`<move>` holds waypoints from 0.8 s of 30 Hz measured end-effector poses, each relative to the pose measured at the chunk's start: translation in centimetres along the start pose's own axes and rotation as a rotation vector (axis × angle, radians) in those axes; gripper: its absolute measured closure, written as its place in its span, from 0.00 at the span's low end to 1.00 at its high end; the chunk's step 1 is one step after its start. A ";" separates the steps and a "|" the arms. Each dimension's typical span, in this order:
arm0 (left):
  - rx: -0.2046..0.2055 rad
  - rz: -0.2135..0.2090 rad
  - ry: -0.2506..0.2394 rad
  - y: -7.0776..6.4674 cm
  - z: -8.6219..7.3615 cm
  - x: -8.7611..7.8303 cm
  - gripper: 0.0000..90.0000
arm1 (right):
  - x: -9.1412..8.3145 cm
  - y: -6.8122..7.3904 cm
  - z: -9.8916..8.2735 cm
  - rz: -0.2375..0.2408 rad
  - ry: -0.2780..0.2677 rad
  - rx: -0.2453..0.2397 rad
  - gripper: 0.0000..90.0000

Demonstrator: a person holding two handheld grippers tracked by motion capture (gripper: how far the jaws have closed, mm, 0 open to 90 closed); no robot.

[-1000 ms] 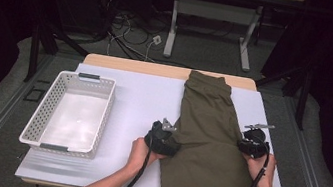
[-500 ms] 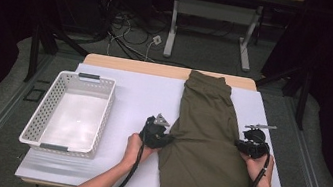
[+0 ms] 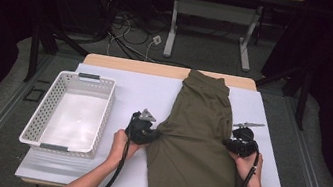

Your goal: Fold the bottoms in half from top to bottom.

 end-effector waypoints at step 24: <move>-0.054 -0.044 0.013 -0.7 -1.6 -0.6 0.55 | -1.8 -1.2 0.8 -0.143 -0.081 -0.149 1.00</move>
Point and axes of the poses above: each handheld gripper's, and its own axes: x roughly forward along the jaws, z roughly out of its top, y roughly to its left, the point moved 5 cm from there along x, roughly forward along the jaws, and after that the axes turned 10 degrees about -y, right-handed, at the moved point
